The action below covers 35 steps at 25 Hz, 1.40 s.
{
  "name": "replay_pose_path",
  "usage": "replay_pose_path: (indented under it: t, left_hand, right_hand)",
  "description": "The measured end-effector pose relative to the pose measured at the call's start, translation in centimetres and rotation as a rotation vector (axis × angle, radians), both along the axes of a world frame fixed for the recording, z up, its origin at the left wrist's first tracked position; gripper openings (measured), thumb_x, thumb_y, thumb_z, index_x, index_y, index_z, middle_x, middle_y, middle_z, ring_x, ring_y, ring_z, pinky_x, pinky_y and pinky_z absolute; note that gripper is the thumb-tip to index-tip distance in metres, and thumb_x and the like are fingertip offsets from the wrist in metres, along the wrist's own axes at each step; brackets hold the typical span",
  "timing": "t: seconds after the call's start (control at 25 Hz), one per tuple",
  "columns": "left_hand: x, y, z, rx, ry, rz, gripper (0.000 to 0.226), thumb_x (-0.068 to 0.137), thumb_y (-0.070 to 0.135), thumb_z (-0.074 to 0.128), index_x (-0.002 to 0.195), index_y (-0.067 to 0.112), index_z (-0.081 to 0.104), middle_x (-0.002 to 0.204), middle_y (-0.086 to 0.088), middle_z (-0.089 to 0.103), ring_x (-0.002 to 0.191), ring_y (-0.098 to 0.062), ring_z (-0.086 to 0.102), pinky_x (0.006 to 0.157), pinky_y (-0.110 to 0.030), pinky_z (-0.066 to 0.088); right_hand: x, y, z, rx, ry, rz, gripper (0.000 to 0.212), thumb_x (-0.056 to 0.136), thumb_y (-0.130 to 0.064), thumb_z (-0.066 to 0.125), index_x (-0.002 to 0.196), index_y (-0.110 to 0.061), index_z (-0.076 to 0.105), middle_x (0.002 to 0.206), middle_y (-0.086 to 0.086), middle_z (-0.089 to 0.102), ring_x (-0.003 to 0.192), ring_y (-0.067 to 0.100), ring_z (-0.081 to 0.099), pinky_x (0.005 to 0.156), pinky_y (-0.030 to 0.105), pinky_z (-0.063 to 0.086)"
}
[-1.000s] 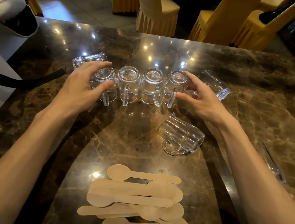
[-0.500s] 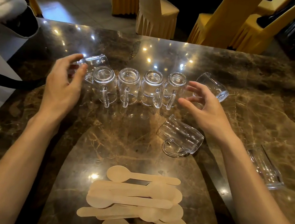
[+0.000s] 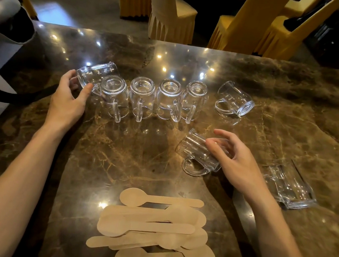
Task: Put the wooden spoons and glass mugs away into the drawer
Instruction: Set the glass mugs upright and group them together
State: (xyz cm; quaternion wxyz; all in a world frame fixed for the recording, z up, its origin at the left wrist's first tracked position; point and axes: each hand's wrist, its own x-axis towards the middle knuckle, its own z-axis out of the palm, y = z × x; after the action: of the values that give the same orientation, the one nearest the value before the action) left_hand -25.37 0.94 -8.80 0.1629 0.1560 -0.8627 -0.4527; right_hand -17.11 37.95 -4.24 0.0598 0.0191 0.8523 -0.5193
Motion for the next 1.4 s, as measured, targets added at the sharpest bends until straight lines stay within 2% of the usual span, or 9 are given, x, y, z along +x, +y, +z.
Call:
replay_pose_path:
  t: [0.16,0.36,0.6,0.8,0.92,1.04,1.2,1.32,1.4]
  left_hand:
    - [-0.9,-1.2,-0.1,-0.044,-0.056,-0.063,0.064,0.092,0.041,0.054,0.146,0.023,0.025,0.143,-0.005,0.046,0.131,-0.018,0.043,0.112,-0.043,0.029]
    - [-1.4,-2.4,0.0,-0.130,-0.053,-0.150,0.061,0.091,0.036,0.057,0.143,0.020,0.030,0.139,-0.008,0.050,0.130,-0.022,0.045,0.113,-0.044,0.029]
    - [-1.4,-1.7,0.3,-0.051,-0.020,-0.196,0.063,0.089,0.025,0.061,0.143,0.015,0.030,0.140,-0.009,0.049,0.129,-0.020,0.046,0.111,-0.044,0.033]
    - [-0.6,-0.8,0.9,-0.081,0.044,-0.142,0.059,0.089,0.022,0.062,0.141,0.012,0.034,0.137,-0.012,0.050,0.124,-0.018,0.050,0.105,-0.028,0.036]
    - [0.0,-0.6,1.8,-0.163,0.102,-0.075,0.058,0.090,0.023,0.060,0.141,0.009,0.035,0.138,-0.017,0.044,0.114,-0.002,0.053,0.094,-0.009,0.034]
    - [0.5,-1.2,2.8,-0.226,0.118,-0.041,0.057,0.091,0.021,0.059,0.142,0.012,0.035,0.137,-0.021,0.040,0.123,-0.023,0.046,0.095,-0.011,0.028]
    - [1.6,-2.4,4.0,-0.284,0.232,-0.068,0.051,0.091,0.023,0.059,0.137,0.028,0.040,0.133,-0.017,0.044,0.111,-0.002,0.041,0.084,0.009,0.027]
    - [2.7,-3.1,4.6,-0.242,0.287,-0.076,0.047,0.087,0.044,0.057,0.128,0.055,0.036,0.129,-0.001,0.049,0.117,-0.009,0.049,0.103,-0.021,0.039]
    - [3.7,-3.7,4.8,-0.280,0.280,-0.078,0.053,0.084,0.056,0.055,0.133,0.051,0.036,0.127,0.015,0.049,0.119,-0.009,0.050,0.101,-0.037,0.044]
  right_hand:
    - [1.4,0.5,-0.1,0.043,0.008,0.000,0.061,0.067,-0.061,0.060,0.122,-0.035,0.052,0.106,-0.022,0.062,0.093,-0.018,0.055,0.073,0.001,0.042]
    - [2.9,1.2,-1.1,0.000,0.028,0.014,0.073,0.061,-0.041,0.076,0.127,-0.031,0.047,0.115,-0.014,0.062,0.100,0.001,0.062,0.085,0.015,0.051]
    - [2.7,1.1,-1.3,-0.068,0.062,-0.029,0.072,0.056,-0.038,0.079,0.123,-0.024,0.053,0.111,-0.011,0.066,0.100,0.003,0.064,0.085,0.015,0.050]
    - [3.0,0.8,-1.1,-0.017,0.100,-0.029,0.068,0.063,-0.032,0.079,0.126,-0.026,0.053,0.109,-0.018,0.065,0.097,-0.002,0.064,0.085,0.013,0.050]
    - [2.9,0.7,-0.8,0.020,0.139,-0.011,0.065,0.068,-0.024,0.080,0.127,-0.025,0.053,0.109,-0.022,0.062,0.097,-0.008,0.062,0.082,0.006,0.046]
    - [2.8,0.6,0.1,0.117,0.202,0.004,0.064,0.070,-0.024,0.080,0.128,-0.027,0.053,0.109,-0.019,0.062,0.096,-0.010,0.060,0.080,0.001,0.042]
    - [2.5,0.0,1.2,0.264,0.283,0.061,0.065,0.072,-0.030,0.079,0.131,-0.023,0.053,0.115,-0.011,0.059,0.099,0.000,0.057,0.084,0.006,0.043]
    - [2.2,-0.5,2.0,0.345,0.341,0.089,0.062,0.072,-0.033,0.077,0.129,-0.021,0.055,0.118,-0.007,0.056,0.097,0.003,0.054,0.082,0.005,0.043]
    - [2.1,-0.9,2.6,0.366,0.369,0.091,0.061,0.073,-0.036,0.076,0.128,-0.021,0.056,0.117,-0.006,0.057,0.093,0.007,0.056,0.083,0.012,0.047]
